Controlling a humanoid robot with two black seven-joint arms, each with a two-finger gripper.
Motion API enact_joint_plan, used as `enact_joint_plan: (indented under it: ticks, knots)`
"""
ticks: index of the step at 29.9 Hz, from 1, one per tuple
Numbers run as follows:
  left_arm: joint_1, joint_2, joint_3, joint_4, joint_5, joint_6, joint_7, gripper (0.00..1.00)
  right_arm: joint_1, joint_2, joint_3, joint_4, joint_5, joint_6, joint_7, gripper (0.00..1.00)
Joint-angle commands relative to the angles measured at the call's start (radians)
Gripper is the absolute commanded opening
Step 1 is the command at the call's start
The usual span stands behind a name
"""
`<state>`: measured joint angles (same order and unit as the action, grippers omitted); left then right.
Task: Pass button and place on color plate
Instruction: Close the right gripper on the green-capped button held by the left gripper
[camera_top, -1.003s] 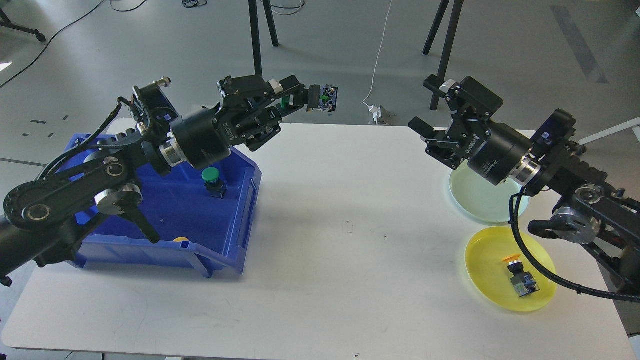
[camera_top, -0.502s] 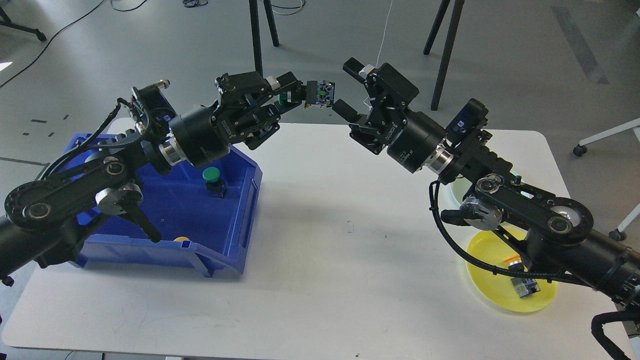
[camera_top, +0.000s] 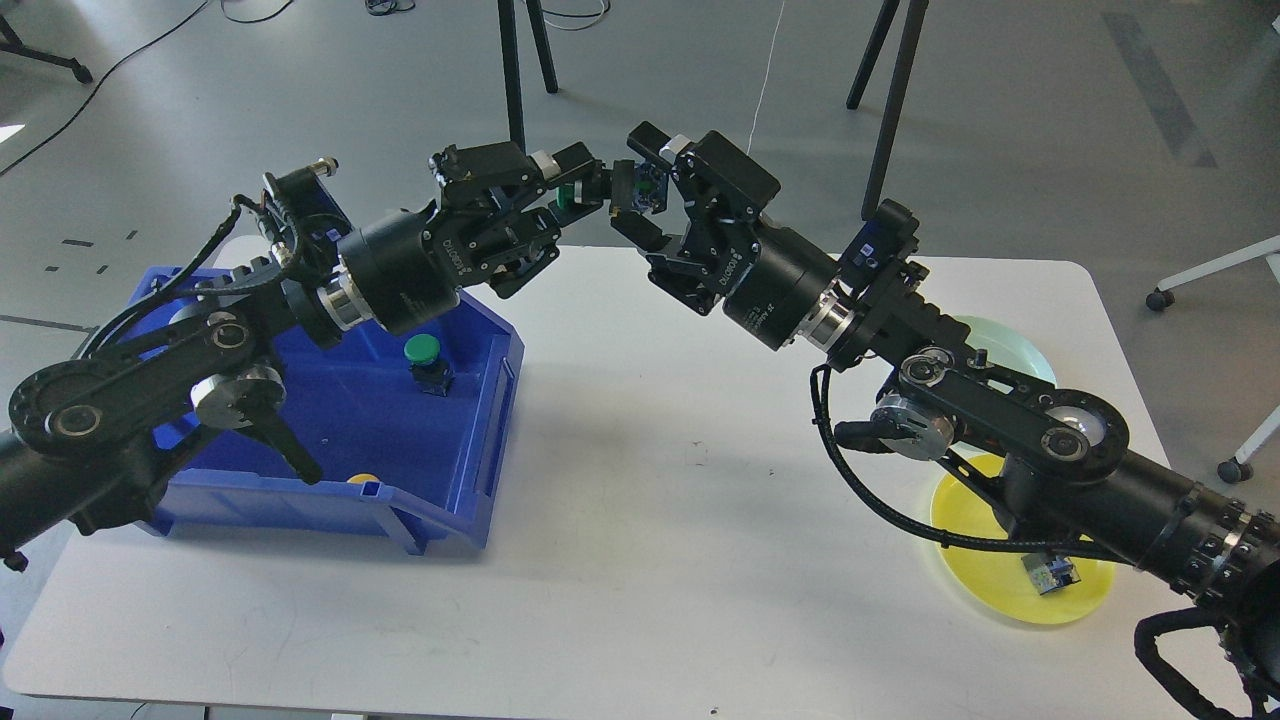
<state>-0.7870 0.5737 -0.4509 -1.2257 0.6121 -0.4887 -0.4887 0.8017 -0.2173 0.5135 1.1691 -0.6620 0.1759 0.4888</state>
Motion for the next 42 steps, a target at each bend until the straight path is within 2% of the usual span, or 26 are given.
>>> enact_joint_plan:
  ticks: [1,7,11,12,22,25,28,31,36,42]
  knots:
    - [0.0,0.002,0.0,0.005,0.0,0.0,0.0,0.08,-0.001,-0.004,0.0,0.003,0.001,-0.001,0.0,0.92]
    - [0.0,0.002,-0.003,0.012,0.0,0.0,0.0,0.08,-0.001,-0.007,0.005,0.003,0.001,-0.001,0.0,0.85]
    - [0.002,0.002,-0.003,0.012,0.0,0.0,0.0,0.08,-0.001,-0.008,0.002,0.003,0.001,0.0,0.0,0.65]
    - [0.002,0.002,-0.003,0.012,0.0,0.0,0.0,0.08,-0.001,-0.008,0.002,0.003,0.001,0.0,0.0,0.63]
    - [0.002,0.002,-0.003,0.014,0.0,0.0,0.0,0.08,0.001,-0.008,0.0,0.003,-0.002,0.004,0.0,0.46]
    - [0.002,0.002,-0.003,0.014,0.001,0.0,0.0,0.08,0.001,-0.01,0.0,0.003,-0.001,0.004,0.0,0.46]
    - [0.003,0.0,-0.002,0.014,0.003,0.0,0.0,0.09,0.001,-0.01,-0.001,0.003,-0.002,0.004,0.0,0.38]
    - [0.005,0.0,-0.002,0.014,0.005,0.0,0.0,0.11,0.001,-0.011,-0.001,0.003,-0.002,0.004,0.0,0.35]
    - [0.005,0.0,-0.002,0.014,0.005,0.0,0.0,0.21,0.001,-0.013,-0.001,0.004,-0.002,0.005,0.0,0.31]
    - [0.006,0.0,-0.002,0.014,0.001,0.0,0.0,0.54,0.001,-0.019,-0.006,0.006,-0.005,0.01,0.0,0.26]
